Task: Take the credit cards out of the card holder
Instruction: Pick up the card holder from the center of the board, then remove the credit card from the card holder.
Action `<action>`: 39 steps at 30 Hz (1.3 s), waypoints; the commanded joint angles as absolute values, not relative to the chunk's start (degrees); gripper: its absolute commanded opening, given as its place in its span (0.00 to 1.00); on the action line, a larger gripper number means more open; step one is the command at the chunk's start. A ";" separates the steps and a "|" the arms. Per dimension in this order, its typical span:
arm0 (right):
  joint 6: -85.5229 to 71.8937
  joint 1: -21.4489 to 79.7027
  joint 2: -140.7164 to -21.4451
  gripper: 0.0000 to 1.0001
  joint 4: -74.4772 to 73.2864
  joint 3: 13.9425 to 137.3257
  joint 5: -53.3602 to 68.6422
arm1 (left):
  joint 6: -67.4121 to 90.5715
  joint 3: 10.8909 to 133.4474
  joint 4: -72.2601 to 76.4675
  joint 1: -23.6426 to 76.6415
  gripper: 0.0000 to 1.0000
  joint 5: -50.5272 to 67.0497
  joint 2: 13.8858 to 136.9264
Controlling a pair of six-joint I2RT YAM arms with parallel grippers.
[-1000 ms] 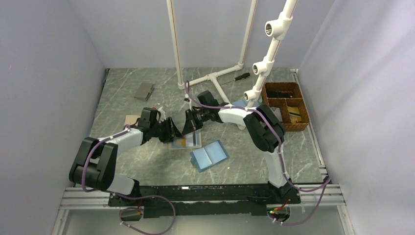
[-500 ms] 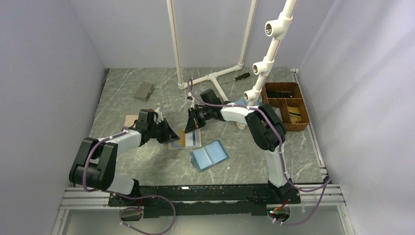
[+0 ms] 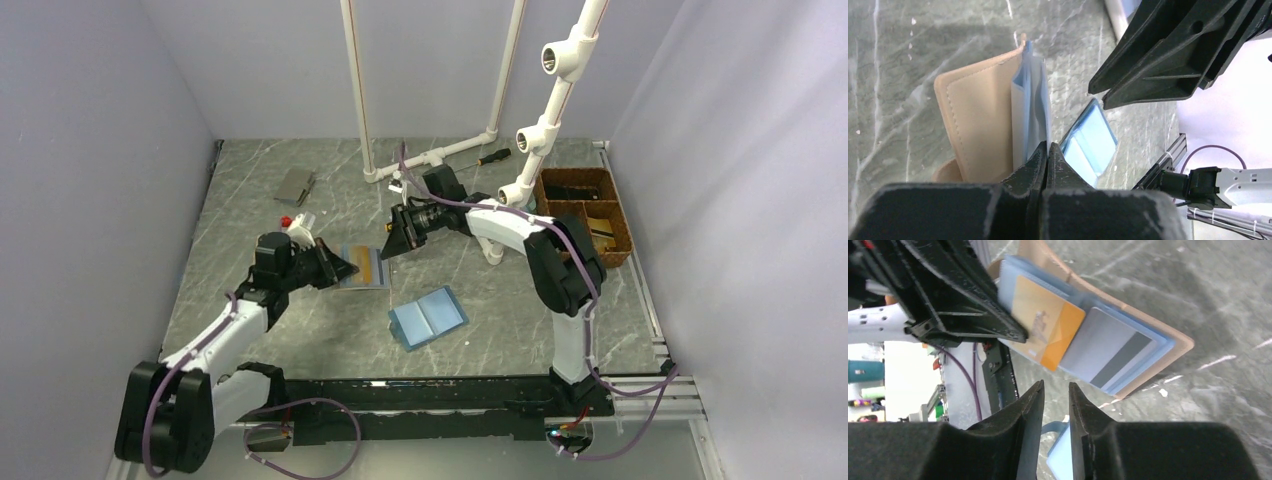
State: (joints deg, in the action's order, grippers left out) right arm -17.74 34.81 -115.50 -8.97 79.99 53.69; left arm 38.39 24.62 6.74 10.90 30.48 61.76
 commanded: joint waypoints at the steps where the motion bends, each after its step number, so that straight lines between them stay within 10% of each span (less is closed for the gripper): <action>1: -13.60 35.16 -109.99 0.29 -9.94 82.70 59.61 | 39.64 22.49 12.84 10.63 0.00 32.69 56.15; 39: -20.10 34.72 -110.11 0.40 -1.44 79.63 72.62 | 46.57 13.70 29.15 10.63 0.00 36.52 41.48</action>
State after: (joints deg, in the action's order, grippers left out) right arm -18.68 34.94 -110.89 -5.30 79.75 70.89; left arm 44.66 14.15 21.28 10.90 33.91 41.17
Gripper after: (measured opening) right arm 0.389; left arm 0.012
